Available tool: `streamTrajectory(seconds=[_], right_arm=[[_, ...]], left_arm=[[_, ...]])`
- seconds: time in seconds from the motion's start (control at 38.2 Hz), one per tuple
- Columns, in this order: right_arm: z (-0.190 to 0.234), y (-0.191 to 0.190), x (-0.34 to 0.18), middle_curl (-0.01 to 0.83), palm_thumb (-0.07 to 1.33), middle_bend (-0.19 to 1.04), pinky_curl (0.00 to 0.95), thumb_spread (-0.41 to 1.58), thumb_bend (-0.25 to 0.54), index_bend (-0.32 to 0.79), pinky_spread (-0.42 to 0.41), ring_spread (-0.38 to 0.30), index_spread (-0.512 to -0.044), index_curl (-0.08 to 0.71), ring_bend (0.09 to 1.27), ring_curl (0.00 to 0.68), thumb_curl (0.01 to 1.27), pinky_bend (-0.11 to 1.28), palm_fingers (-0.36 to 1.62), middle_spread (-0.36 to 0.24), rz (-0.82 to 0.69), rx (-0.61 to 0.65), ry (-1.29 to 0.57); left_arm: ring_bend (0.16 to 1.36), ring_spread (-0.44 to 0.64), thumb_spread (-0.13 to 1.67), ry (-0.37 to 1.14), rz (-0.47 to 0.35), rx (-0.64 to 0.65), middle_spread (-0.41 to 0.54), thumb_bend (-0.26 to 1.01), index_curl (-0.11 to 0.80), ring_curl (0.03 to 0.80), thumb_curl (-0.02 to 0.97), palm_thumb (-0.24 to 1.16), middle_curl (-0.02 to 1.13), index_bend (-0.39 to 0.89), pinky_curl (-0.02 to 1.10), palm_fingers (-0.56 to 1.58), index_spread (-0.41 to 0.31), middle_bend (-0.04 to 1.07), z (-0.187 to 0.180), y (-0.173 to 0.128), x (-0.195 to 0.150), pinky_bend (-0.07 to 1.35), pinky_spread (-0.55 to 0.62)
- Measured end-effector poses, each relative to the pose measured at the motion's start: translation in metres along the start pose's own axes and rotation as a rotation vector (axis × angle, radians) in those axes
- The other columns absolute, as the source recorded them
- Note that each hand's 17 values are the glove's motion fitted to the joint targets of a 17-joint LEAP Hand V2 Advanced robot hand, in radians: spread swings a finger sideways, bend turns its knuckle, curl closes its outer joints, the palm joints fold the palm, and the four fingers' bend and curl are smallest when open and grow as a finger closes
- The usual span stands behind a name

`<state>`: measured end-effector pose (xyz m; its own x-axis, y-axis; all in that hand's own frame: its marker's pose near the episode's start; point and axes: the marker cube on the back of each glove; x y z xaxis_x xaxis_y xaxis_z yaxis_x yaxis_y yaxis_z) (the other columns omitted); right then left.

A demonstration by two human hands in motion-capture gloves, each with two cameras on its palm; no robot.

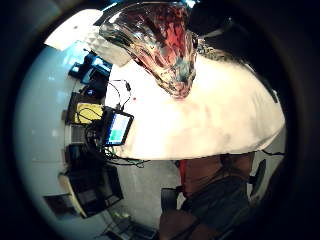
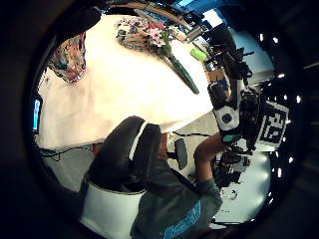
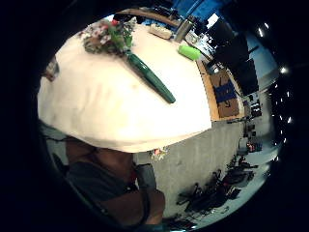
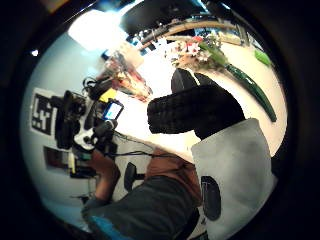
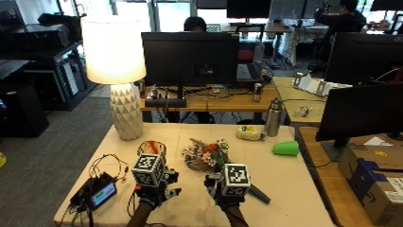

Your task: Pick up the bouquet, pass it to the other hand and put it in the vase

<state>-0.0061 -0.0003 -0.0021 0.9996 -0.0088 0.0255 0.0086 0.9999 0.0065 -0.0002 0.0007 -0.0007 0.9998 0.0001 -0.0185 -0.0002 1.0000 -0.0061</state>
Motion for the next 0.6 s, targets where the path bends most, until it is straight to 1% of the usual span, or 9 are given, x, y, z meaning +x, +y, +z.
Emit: streamTrajectory(seconds=[0.03, 0.1, 0.18, 0.26, 0.42, 0.52, 0.6], right_arm=[[0.000, 0.000, -0.001, 0.067, 0.36, 0.26, 0.069, 0.44, 0.243, 0.20, 0.156, 0.067, -0.187, 0.054, 0.25, 0.042, 0.07, 0.33, 0.38, 0.010, -0.002, 0.001, -0.003], [-0.001, -0.001, -0.005, 0.104, 0.40, 0.26, 0.119, 0.66, 0.269, 0.18, 0.213, 0.098, -0.251, 0.107, 0.26, 0.081, 0.10, 0.34, 0.36, 0.013, -0.011, 0.013, -0.007], [0.001, -0.003, -0.007, 0.134, 0.43, 0.26, 0.152, 0.83, 0.277, 0.18, 0.253, 0.119, -0.293, 0.142, 0.26, 0.107, 0.12, 0.34, 0.35, 0.018, -0.021, 0.024, -0.003], [0.003, -0.005, -0.010, 0.158, 0.44, 0.25, 0.173, 0.94, 0.275, 0.18, 0.279, 0.134, -0.322, 0.168, 0.26, 0.122, 0.14, 0.34, 0.34, 0.020, -0.034, 0.030, -0.005], [0.004, -0.004, -0.011, 0.197, 0.46, 0.24, 0.203, 1.10, 0.258, 0.17, 0.312, 0.152, -0.354, 0.202, 0.26, 0.147, 0.17, 0.33, 0.33, 0.023, -0.040, 0.018, -0.008], [0.002, -0.001, -0.012, 0.218, 0.46, 0.24, 0.222, 1.16, 0.238, 0.16, 0.322, 0.159, -0.365, 0.220, 0.27, 0.160, 0.19, 0.33, 0.33, 0.024, -0.037, 0.010, -0.004], [-0.001, 0.000, -0.012, 0.232, 0.46, 0.23, 0.234, 1.19, 0.224, 0.16, 0.327, 0.162, -0.370, 0.231, 0.27, 0.169, 0.20, 0.33, 0.33, 0.024, -0.038, 0.012, 0.003]], left_arm=[[0.40, 0.12, 0.41, 0.002, -0.002, -0.004, 0.040, 0.08, 0.074, 0.070, 0.043, 0.15, 0.05, 0.24, 0.05, 0.50, -0.061, 0.20, 0.000, 0.000, 0.000, 0.29, 0.19], [0.42, 0.17, 0.59, 0.008, -0.008, -0.021, 0.054, 0.07, 0.120, 0.127, 0.067, 0.16, 0.10, 0.23, 0.11, 0.48, -0.082, 0.18, 0.000, 0.002, -0.001, 0.30, 0.26], [0.44, 0.20, 0.71, 0.009, -0.009, -0.022, 0.064, 0.06, 0.157, 0.158, 0.089, 0.17, 0.13, 0.23, 0.14, 0.47, -0.096, 0.17, 0.001, 0.000, -0.003, 0.30, 0.31], [0.44, 0.22, 0.80, 0.009, -0.016, -0.027, 0.070, 0.04, 0.185, 0.175, 0.109, 0.17, 0.15, 0.21, 0.16, 0.45, -0.105, 0.17, 0.001, 0.001, -0.004, 0.30, 0.35], [0.45, 0.25, 0.91, 0.010, -0.016, -0.024, 0.077, 0.01, 0.234, 0.195, 0.148, 0.19, 0.18, 0.20, 0.19, 0.44, -0.115, 0.17, 0.001, 0.001, -0.003, 0.29, 0.39], [0.45, 0.26, 0.95, 0.014, -0.004, -0.011, 0.080, -0.01, 0.260, 0.206, 0.169, 0.19, 0.20, 0.19, 0.21, 0.43, -0.119, 0.17, 0.003, -0.004, -0.005, 0.28, 0.40], [0.45, 0.26, 0.97, 0.012, -0.001, -0.016, 0.081, -0.02, 0.276, 0.212, 0.183, 0.19, 0.21, 0.19, 0.22, 0.43, -0.120, 0.17, 0.001, -0.002, -0.004, 0.28, 0.40]])
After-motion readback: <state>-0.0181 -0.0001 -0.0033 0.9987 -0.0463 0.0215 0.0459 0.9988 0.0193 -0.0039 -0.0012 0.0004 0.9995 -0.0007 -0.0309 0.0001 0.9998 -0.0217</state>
